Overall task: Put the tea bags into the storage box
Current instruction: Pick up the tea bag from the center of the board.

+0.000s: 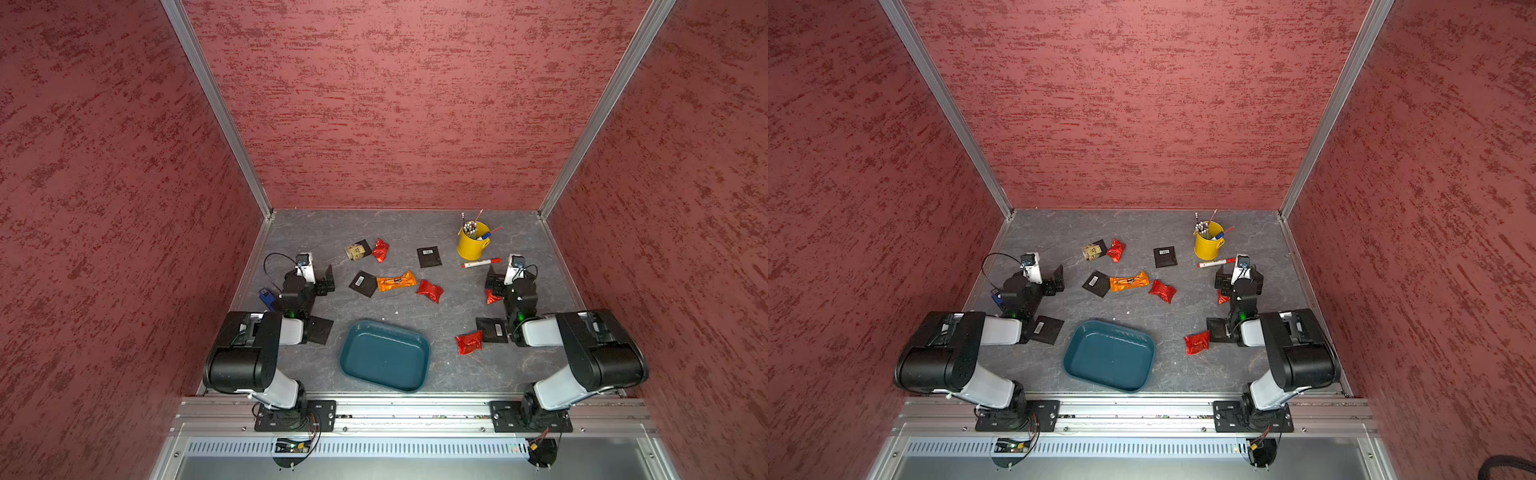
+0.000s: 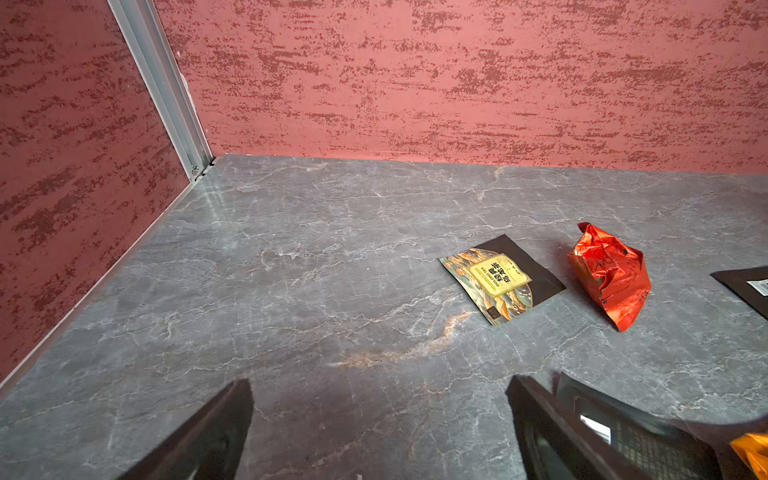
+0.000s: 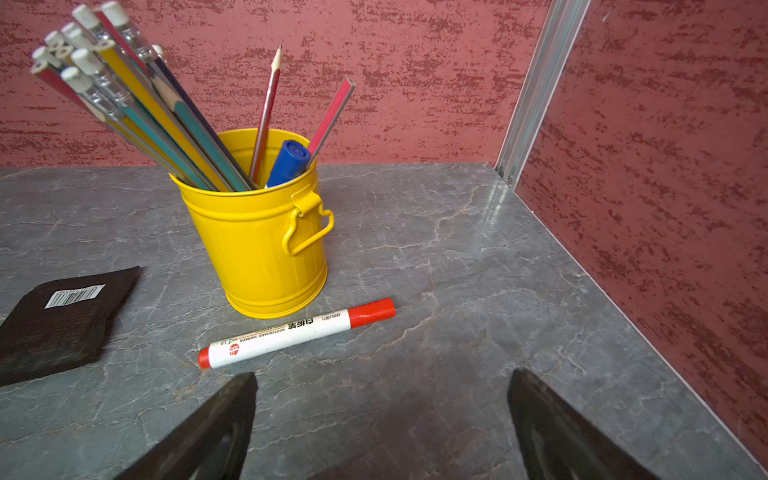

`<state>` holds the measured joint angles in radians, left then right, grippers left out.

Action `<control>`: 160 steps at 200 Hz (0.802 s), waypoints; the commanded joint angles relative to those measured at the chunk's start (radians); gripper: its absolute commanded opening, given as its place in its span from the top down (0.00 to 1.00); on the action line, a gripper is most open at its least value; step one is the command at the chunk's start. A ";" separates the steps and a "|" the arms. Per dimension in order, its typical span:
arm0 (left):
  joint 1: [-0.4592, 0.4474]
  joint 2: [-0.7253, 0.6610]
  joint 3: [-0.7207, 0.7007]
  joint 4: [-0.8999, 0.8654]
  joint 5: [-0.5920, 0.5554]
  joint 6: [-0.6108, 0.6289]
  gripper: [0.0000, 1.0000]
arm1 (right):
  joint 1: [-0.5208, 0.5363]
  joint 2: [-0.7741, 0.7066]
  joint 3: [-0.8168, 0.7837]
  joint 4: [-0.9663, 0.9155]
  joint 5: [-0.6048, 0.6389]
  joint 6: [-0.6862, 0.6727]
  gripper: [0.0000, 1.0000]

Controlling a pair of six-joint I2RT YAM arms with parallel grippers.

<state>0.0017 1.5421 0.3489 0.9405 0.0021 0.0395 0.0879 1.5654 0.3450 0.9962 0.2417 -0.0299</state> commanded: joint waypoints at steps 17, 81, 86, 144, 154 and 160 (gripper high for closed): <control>0.006 -0.002 0.015 -0.006 0.017 0.001 0.00 | -0.003 -0.007 0.011 -0.004 -0.011 0.009 0.02; 0.028 -0.002 0.030 -0.037 0.055 -0.012 0.00 | -0.002 -0.007 0.011 -0.004 -0.010 0.009 0.02; 0.040 -0.005 0.034 -0.044 0.079 -0.018 0.00 | -0.003 -0.008 0.011 -0.004 -0.011 0.010 0.02; 0.062 -0.006 0.035 -0.045 0.119 -0.036 0.00 | -0.007 -0.040 0.001 -0.019 0.008 0.026 0.02; 0.063 -0.015 0.054 -0.091 0.133 -0.030 0.00 | -0.004 -0.051 0.003 -0.022 -0.015 0.007 0.02; 0.062 -0.017 0.055 -0.101 0.130 -0.030 0.00 | -0.002 -0.071 0.010 -0.047 -0.012 0.005 0.02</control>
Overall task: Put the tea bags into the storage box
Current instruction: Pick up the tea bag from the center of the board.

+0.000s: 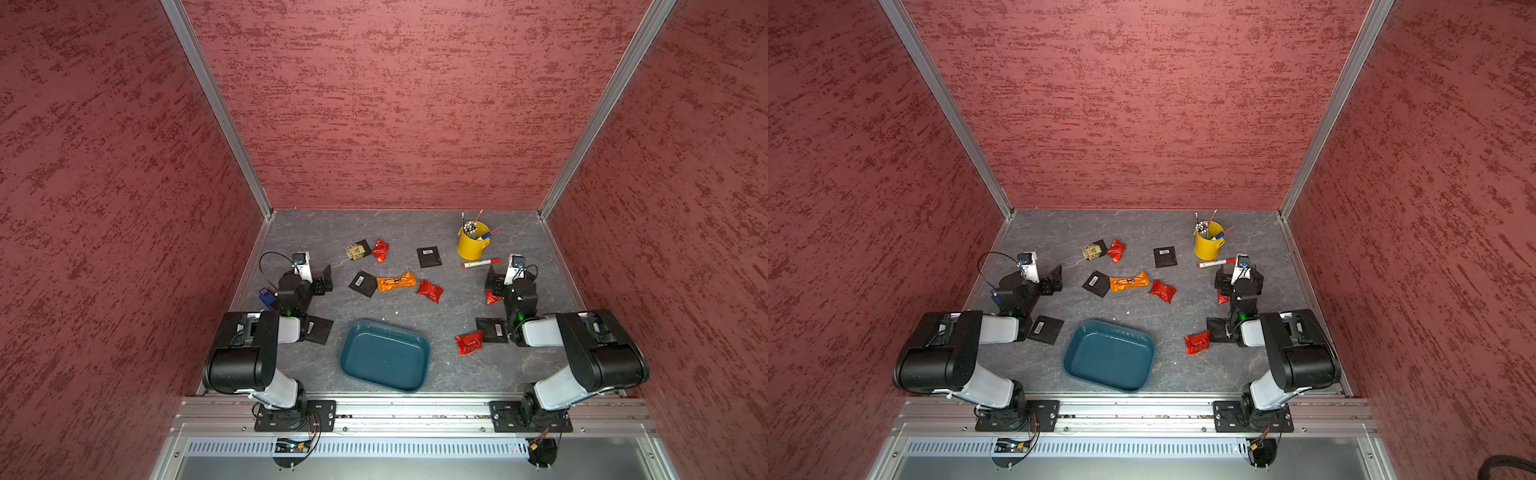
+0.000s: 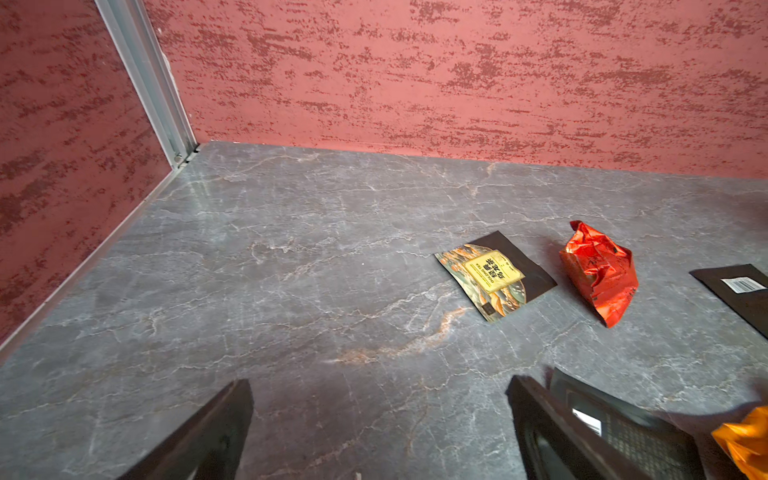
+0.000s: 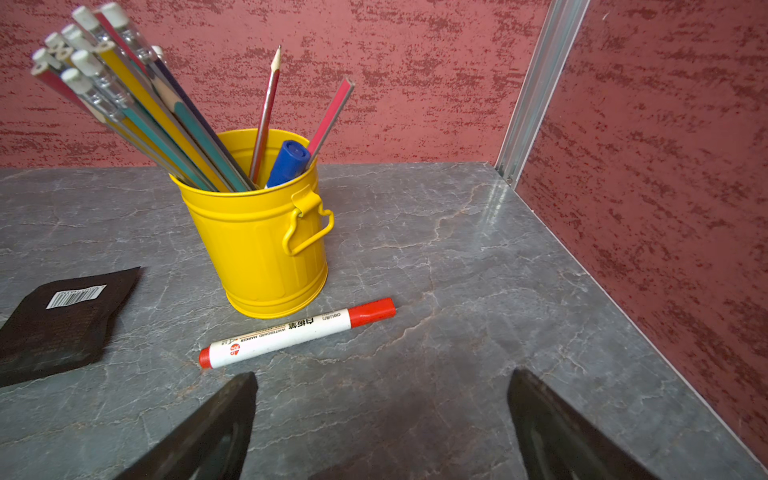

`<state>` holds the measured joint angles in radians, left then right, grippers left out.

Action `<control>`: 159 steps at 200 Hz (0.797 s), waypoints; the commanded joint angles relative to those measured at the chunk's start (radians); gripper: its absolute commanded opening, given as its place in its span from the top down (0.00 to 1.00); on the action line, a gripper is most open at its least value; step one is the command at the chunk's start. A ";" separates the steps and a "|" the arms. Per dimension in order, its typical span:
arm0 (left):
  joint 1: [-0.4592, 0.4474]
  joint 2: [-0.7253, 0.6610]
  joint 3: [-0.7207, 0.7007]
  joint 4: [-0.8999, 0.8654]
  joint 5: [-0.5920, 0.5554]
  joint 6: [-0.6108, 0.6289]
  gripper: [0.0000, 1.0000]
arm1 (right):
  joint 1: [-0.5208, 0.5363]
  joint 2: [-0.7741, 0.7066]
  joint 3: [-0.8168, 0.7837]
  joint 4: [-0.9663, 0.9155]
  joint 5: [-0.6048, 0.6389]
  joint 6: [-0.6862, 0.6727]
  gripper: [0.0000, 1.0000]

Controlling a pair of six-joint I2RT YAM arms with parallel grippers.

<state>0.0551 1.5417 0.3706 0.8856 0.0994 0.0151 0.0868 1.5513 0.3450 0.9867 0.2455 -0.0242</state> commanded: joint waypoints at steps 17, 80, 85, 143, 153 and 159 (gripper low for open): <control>0.008 -0.024 0.038 -0.048 0.033 -0.003 0.00 | 0.006 -0.206 0.067 -0.236 0.033 0.005 0.02; -0.052 -0.295 0.347 -0.788 -0.068 -0.064 0.00 | 0.065 -0.586 0.445 -1.147 0.031 0.195 0.02; -0.071 -0.304 0.377 -0.857 -0.085 -0.054 0.00 | 0.072 -0.585 0.483 -1.210 0.011 0.207 0.01; -0.292 -0.228 0.683 -1.301 -0.039 -0.019 0.00 | 0.267 -0.484 0.752 -1.662 -0.082 0.353 0.02; -0.304 -0.187 0.733 -1.338 -0.015 -0.032 0.00 | 0.327 -0.470 0.775 -1.701 -0.068 0.367 0.02; -0.307 -0.161 0.759 -1.356 0.003 -0.038 0.00 | 0.354 -0.463 0.788 -1.723 -0.068 0.384 0.02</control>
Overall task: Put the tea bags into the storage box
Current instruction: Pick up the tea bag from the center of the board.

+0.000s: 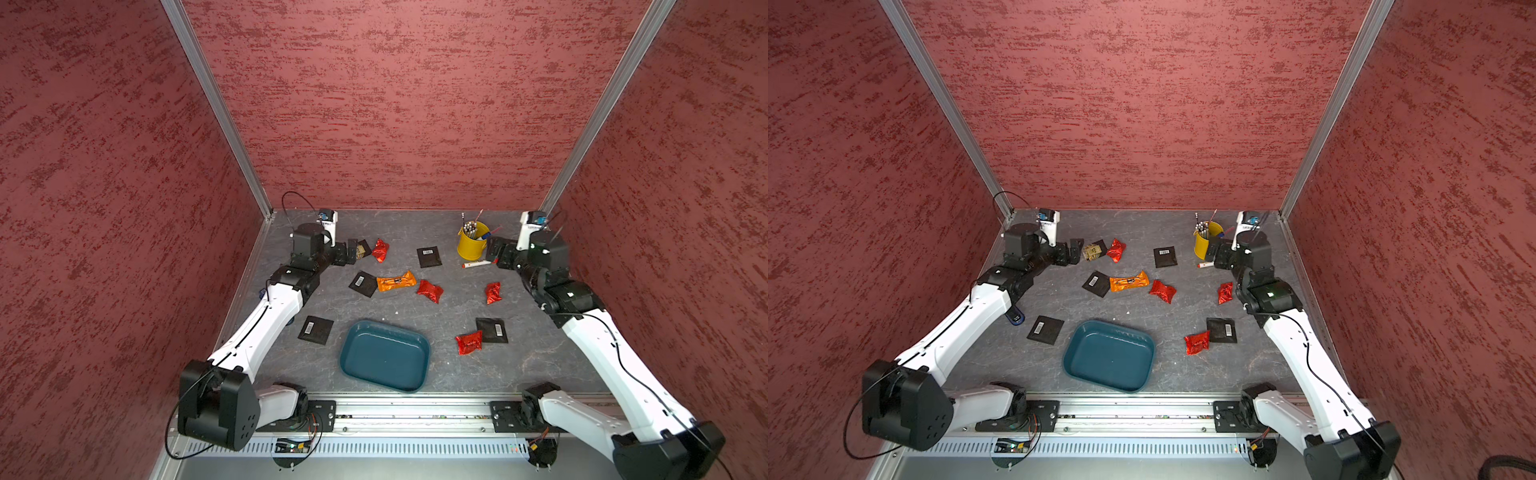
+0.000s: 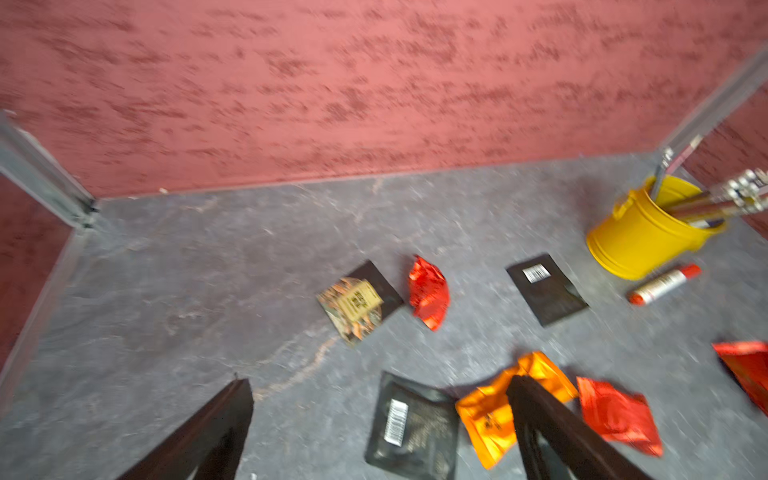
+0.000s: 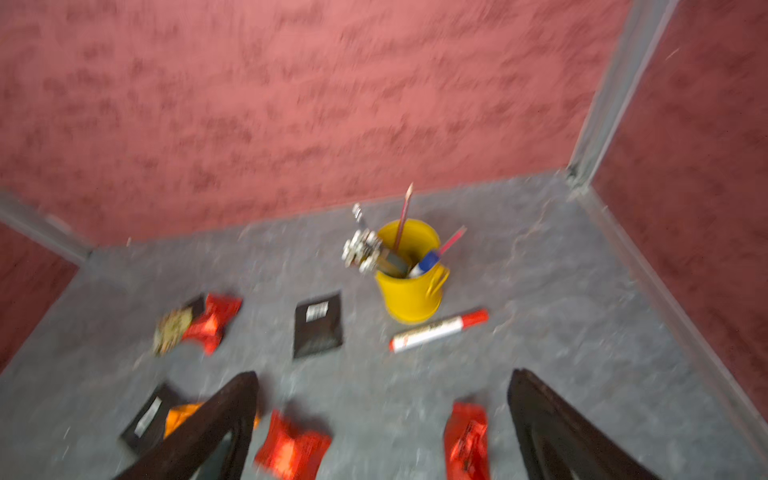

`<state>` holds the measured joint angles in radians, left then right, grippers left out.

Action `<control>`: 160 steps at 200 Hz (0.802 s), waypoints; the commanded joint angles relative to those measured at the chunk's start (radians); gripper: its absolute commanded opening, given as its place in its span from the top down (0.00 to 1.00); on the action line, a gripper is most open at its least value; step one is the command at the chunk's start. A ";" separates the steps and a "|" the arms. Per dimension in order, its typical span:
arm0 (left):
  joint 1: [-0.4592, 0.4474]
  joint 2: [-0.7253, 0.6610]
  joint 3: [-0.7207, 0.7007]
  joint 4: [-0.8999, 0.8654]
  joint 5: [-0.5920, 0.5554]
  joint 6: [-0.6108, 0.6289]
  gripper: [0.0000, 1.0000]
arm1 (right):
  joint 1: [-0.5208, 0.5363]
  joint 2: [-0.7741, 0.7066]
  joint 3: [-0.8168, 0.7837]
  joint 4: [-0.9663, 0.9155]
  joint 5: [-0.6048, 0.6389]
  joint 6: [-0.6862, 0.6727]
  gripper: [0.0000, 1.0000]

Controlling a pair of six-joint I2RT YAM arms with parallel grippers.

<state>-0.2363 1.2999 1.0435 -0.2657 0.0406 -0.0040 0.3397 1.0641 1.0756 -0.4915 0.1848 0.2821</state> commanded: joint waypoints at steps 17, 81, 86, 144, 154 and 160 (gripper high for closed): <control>-0.021 0.160 0.165 -0.249 0.105 -0.026 0.00 | 0.171 0.039 0.077 -0.291 -0.005 0.139 0.01; -0.028 0.568 0.526 -0.489 0.286 -0.016 0.00 | 0.373 0.163 0.158 -0.430 0.033 0.315 0.01; -0.029 0.589 0.542 -0.493 0.290 -0.015 0.00 | 0.375 0.166 0.157 -0.429 0.029 0.321 0.02; -0.049 0.772 0.676 -0.481 0.249 -0.006 0.00 | 0.385 0.200 0.152 -0.424 0.007 0.347 0.02; -0.047 0.793 0.686 -0.462 0.248 -0.011 0.00 | 0.384 0.205 0.153 -0.423 0.006 0.347 0.01; -0.048 0.805 0.694 -0.453 0.248 -0.011 0.00 | 0.384 0.208 0.153 -0.419 0.006 0.345 0.02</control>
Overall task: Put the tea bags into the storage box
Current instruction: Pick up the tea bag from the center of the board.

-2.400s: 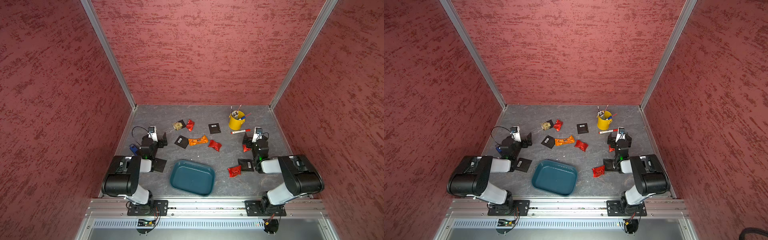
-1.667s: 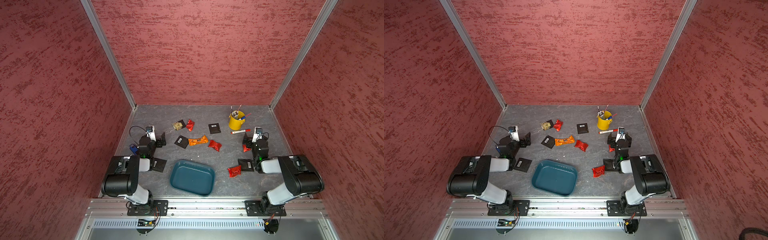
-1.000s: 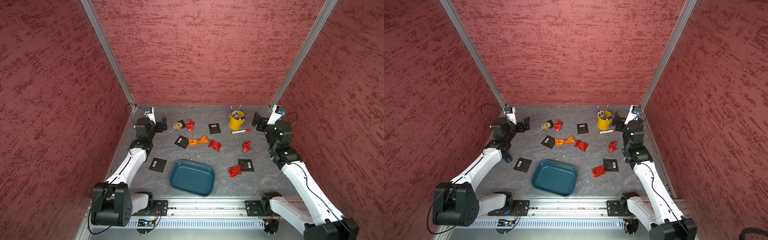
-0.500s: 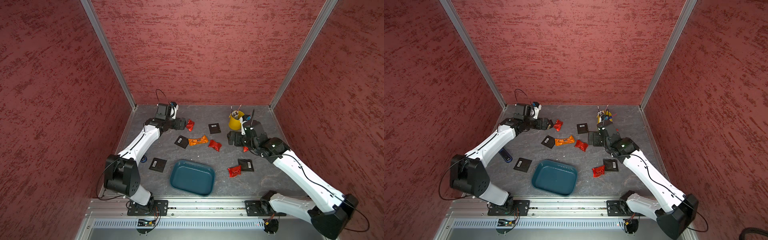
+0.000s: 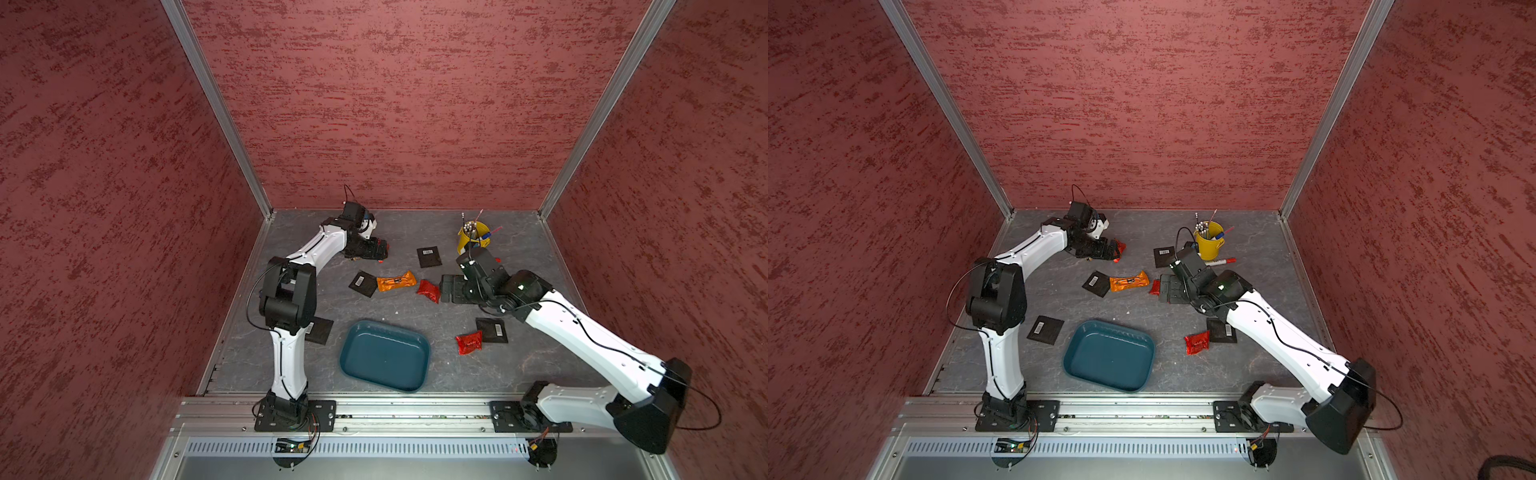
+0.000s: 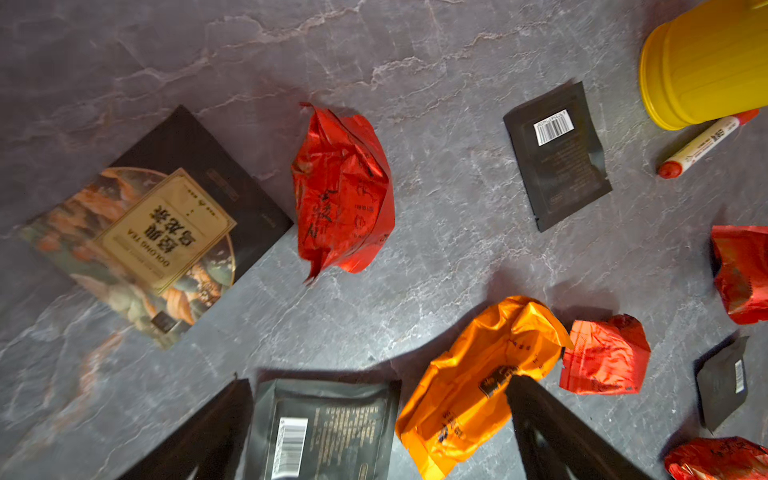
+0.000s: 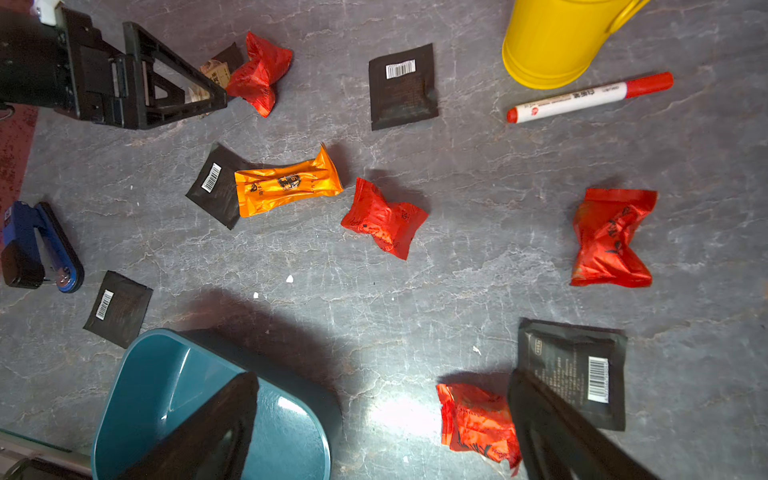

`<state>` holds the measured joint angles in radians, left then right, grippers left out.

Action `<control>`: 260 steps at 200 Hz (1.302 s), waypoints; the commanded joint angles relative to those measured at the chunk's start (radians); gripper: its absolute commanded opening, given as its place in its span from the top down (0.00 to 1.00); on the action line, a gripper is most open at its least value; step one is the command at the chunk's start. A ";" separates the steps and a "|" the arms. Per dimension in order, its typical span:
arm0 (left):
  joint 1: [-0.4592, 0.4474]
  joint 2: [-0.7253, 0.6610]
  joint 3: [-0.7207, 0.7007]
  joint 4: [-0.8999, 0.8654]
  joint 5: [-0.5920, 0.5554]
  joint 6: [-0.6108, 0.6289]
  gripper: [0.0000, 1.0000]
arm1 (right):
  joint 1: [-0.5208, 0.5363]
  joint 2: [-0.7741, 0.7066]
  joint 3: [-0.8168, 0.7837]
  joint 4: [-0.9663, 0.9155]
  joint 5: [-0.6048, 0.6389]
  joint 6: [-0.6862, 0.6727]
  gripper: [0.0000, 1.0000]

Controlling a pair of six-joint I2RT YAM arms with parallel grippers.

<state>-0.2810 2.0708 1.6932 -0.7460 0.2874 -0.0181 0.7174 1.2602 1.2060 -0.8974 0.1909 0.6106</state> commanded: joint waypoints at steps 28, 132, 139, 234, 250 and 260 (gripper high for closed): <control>-0.004 0.101 0.114 0.033 -0.012 0.000 0.00 | 0.007 0.027 0.024 -0.011 -0.001 0.011 0.02; -0.016 0.307 0.367 -0.015 -0.049 0.003 0.09 | 0.007 0.071 0.018 0.019 0.010 -0.014 0.02; -0.019 0.323 0.390 -0.031 -0.049 0.007 0.11 | 0.006 0.076 0.018 0.021 0.011 -0.014 0.02; -0.037 0.367 0.442 -0.121 -0.101 0.041 0.24 | 0.005 0.108 0.010 0.025 0.020 -0.023 0.02; -0.037 0.367 0.436 -0.128 -0.110 0.047 0.26 | 0.005 0.107 0.010 0.024 0.021 -0.025 0.02; -0.038 0.367 0.431 -0.127 -0.110 0.050 0.29 | 0.005 0.107 0.009 0.025 0.023 -0.026 0.01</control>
<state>-0.3176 2.4207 2.1174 -0.8520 0.2001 0.0078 0.7181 1.3636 1.2060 -0.8867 0.1913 0.5945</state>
